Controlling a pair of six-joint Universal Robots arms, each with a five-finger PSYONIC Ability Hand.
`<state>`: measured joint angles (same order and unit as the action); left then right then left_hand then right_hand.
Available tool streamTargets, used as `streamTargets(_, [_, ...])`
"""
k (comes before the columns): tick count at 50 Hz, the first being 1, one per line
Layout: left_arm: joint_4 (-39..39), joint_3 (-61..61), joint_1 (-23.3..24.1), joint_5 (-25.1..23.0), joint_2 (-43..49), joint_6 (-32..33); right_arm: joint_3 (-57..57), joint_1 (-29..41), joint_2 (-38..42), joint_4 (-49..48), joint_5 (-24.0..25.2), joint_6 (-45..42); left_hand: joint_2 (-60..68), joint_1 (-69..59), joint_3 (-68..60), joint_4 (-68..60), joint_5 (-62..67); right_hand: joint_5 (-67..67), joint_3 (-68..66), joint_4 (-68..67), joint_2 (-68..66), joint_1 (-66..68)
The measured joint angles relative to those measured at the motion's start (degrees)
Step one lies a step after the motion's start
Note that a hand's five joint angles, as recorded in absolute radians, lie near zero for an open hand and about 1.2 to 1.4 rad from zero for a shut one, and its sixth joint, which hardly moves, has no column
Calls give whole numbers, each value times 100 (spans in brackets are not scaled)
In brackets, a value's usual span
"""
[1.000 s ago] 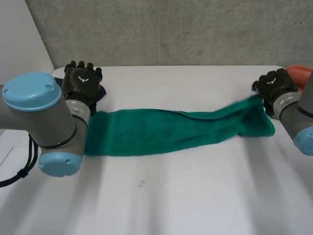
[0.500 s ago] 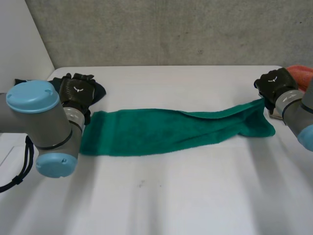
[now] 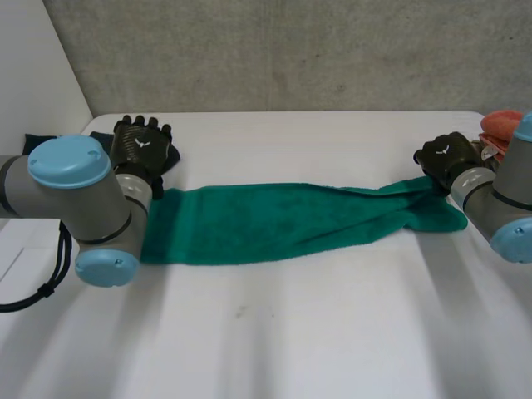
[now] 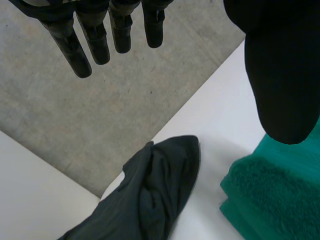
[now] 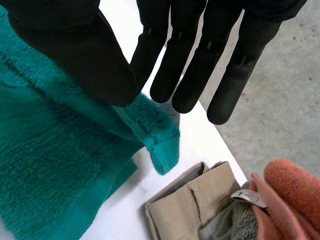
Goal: Fold the laundry.
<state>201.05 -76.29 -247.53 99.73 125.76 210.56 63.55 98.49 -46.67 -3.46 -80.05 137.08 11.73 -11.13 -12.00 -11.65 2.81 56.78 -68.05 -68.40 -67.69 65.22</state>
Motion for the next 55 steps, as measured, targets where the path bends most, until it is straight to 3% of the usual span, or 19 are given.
streamTargets(5, [16, 183, 2, -198, 110, -40, 61, -5, -280, 1, 2, 14, 0, 0, 0, 0, 0, 0, -3, -14, 0, 0])
streamTargets(7, [17, 239, 6, -240, 151, -49, 105, -21, -458, -3, -1, 64, 0, 0, 0, 0, 0, -589, 716, 729, 708, -543])
streamTargets(11, [10, 294, 24, -277, 210, -63, 129, -47, -586, -25, -16, 193, 0, 0, 0, 0, 0, -3647, 3654, 3676, 3708, -3457])
streamTargets(13, [1, 279, 38, -281, 226, -74, 100, -57, -538, -39, -25, 266, 0, 0, 0, 0, 0, -4315, 4293, 4352, 4294, -4008])
streamTargets(23, [-43, 164, 19, -285, 186, -307, -220, -148, 111, -40, -1, 332, 0, 0, 0, 0, 0, -4426, 4345, 4459, 4296, -4009])
streamTargets(30, [-56, 129, 12, -291, 172, -379, -413, -169, 561, -215, 130, 317, 0, 0, 0, 0, 0, -3853, 4030, 4035, 4067, -3725])
streamTargets(32, [-56, 123, 11, -291, 174, -381, -477, -168, 660, -315, 185, 322, 0, 0, 0, 0, 0, -3285, 3459, 3474, 3440, -3163])
streamTargets(34, [-56, 118, 11, -291, 178, -381, -589, -161, 799, -490, 263, 327, 0, 0, 0, 0, 0, -1532, 1547, 1697, 1463, -1222])
streamTargets(36, [-55, 116, 11, -292, 181, -381, -652, -153, 866, -591, 303, 328, 0, 0, 0, 0, 0, -399, 532, 570, 363, -168])
streamTargets(40, [-42, 134, 6, -298, 191, -383, -717, -125, 830, -764, 357, 311, 0, 0, 0, 0, 0, -46, 26, -2, 13, -32])
streamTargets(43, [-16, 193, -6, -323, 197, -386, -541, -90, 457, -753, 361, 304, 0, 0, 0, 0, 0, -47, 24, -13, 13, -32])
streamTargets(49, [22, 490, -58, -608, 301, -413, 223, 146, -1026, -410, 576, 301, 0, 0, 0, 0, 0, -46, -12, -16, 13, -33])
streamTargets(55, [19, 948, -41, -1218, 664, -501, 996, 407, -2924, 197, 1266, 328, 0, 0, 0, 0, 0, -46, -14, -24, 13, -32])
